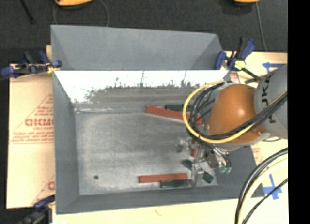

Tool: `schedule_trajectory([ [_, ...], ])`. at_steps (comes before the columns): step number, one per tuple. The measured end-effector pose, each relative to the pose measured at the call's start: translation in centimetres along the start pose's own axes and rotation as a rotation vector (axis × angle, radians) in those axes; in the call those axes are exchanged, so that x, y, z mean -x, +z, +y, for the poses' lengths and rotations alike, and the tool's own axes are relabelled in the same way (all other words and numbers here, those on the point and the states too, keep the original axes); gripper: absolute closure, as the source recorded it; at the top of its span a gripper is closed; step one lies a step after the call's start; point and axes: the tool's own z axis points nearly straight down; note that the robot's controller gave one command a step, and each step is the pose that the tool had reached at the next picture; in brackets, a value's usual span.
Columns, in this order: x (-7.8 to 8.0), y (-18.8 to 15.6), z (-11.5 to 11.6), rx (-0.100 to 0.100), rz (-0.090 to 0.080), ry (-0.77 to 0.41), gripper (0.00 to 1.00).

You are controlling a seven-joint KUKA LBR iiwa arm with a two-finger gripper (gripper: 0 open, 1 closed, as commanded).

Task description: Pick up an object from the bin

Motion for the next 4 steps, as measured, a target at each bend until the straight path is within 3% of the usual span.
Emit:
schedule_trajectory([
  [1,-0.5,3.7,2.6,0.001,-0.009,-0.044,0.00],
  [2,0.3,4.8,4.9,-0.002,-0.019,-0.098,0.00],
  [3,-0.2,4.8,4.9,0.000,-0.002,-0.097,1.00],
  [4,0.6,-2.9,5.2,-0.001,-0.008,-0.148,1.00],
])
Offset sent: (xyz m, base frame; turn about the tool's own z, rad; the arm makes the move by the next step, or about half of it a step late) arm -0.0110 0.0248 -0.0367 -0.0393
